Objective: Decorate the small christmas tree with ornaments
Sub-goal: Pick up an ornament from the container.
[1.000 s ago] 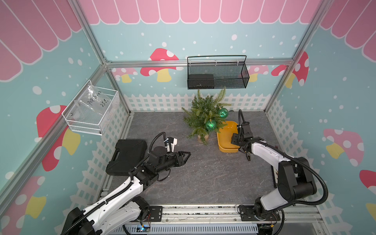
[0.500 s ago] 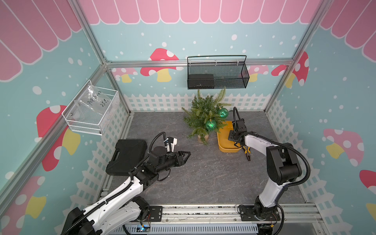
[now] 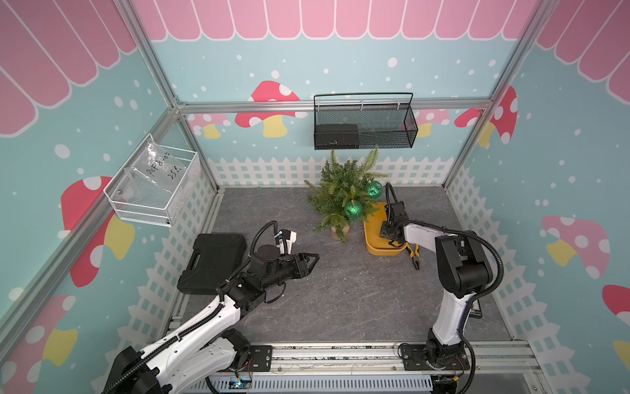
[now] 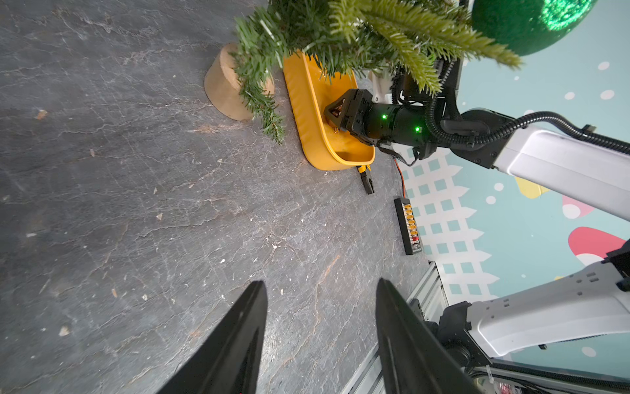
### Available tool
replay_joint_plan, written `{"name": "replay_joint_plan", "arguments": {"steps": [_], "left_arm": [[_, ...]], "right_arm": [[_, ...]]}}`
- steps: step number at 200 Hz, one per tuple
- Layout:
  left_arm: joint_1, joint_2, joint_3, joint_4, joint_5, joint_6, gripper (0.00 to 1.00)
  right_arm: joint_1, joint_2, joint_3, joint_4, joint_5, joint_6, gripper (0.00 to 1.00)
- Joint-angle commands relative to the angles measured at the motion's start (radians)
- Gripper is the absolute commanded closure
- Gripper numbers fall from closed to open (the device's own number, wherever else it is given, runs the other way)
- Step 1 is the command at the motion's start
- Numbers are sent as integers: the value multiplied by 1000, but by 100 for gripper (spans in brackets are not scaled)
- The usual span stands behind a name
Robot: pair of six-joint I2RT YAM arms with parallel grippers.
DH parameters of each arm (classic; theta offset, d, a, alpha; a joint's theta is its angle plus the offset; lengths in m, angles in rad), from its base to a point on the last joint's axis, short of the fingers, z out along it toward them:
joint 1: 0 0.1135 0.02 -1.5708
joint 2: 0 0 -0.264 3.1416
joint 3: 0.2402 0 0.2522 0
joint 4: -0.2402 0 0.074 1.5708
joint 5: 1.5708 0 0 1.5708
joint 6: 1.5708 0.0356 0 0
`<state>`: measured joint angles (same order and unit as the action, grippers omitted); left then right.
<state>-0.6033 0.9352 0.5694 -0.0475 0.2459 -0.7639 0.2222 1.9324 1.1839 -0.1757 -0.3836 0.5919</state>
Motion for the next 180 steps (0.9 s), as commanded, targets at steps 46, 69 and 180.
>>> {"name": "replay_joint_plan", "arguments": {"steps": [46,69,180], "left_arm": [[9,23,7,29,-5,-20,46],[8,22,12,26,-4,-19,46],[11,22,102,29,43,-16,46]], "right_arm": [[-7,23,25,9,29,-12,53],[-6,-40,-3,5,16,-22,54],[-6,-743,-218,-144,-273,-101,55]]}}
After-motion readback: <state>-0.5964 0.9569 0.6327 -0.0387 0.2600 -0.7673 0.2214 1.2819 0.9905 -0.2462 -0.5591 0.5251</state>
